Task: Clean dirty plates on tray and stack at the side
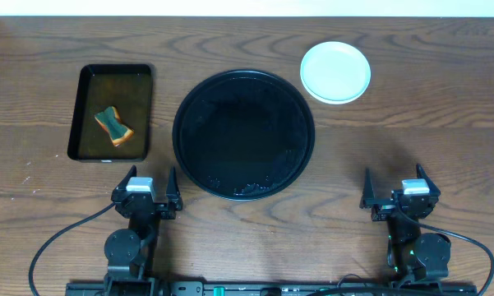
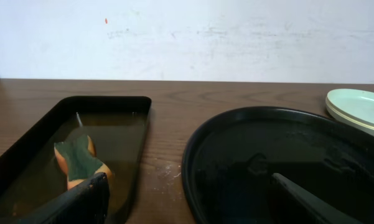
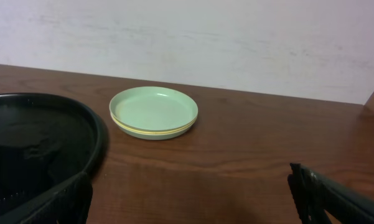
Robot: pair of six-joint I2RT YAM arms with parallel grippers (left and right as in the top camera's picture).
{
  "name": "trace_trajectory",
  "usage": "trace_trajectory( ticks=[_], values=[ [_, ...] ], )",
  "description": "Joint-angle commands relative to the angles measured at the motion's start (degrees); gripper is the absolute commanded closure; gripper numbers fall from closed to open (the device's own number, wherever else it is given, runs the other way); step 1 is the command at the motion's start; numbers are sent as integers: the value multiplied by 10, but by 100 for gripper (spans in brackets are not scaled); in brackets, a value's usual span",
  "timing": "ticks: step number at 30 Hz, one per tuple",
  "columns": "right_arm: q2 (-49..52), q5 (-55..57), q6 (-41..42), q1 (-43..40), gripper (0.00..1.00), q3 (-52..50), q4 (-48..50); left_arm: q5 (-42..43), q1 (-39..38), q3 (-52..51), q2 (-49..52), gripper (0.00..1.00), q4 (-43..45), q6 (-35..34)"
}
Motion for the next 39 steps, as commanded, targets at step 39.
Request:
trace_trajectory(
  ticks=[39],
  values=[
    [-3, -4, -4, -3, 1, -1, -2, -17, -3, -5, -5, 19, -29, -40]
  ],
)
